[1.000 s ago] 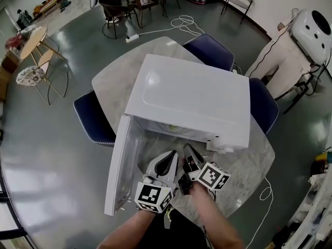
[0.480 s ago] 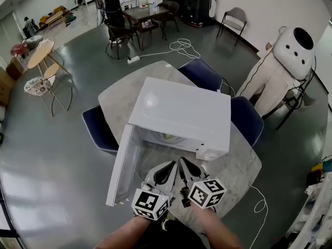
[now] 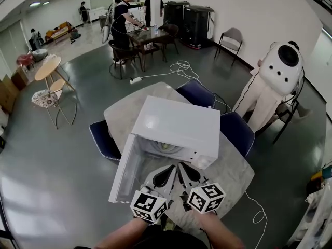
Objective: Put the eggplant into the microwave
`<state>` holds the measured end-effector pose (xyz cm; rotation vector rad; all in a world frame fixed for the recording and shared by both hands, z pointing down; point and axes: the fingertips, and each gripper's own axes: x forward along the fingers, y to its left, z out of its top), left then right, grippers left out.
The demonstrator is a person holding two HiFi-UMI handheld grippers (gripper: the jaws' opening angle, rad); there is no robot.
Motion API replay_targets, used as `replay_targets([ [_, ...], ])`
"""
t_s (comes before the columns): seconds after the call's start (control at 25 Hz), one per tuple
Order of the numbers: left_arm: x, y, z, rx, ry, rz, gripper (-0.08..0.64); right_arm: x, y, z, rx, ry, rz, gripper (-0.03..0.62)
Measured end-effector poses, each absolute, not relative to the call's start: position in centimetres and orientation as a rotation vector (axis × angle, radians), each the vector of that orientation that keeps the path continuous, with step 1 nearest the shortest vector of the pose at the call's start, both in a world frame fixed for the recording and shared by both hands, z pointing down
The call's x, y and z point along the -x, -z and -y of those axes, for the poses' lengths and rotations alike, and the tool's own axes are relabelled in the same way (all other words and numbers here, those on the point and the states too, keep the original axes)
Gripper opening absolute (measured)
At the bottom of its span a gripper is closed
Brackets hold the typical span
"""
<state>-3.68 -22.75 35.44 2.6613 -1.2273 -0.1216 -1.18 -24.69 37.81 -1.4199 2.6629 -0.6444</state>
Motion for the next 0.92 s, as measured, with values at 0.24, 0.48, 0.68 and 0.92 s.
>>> replay_targets([
  [0.24, 2.8, -33.8, 22.0, -2.649, 0.143, 1.241, 0.008, 0.3, -36.0, 23.9, 1.416, 0.607, -2.683, 0.002],
  [0.48, 3.1, -33.2, 22.0, -2.652, 0.161, 1.279, 0.008, 0.3, -35.8, 23.9, 1.389, 0.599, -2.687, 0.002],
  [0.68, 3.4, -33.6, 21.9, -2.640, 0.159, 1.286, 0.008, 0.8, -36.4, 23.7, 1.377, 0.621, -2.694, 0.002],
  [0.92, 3.2, -33.0, 22.0, -2.637, 0.160, 1.281, 0.008, 0.8, -35.4, 23.8, 1.371, 0.615, -2.694, 0.002],
])
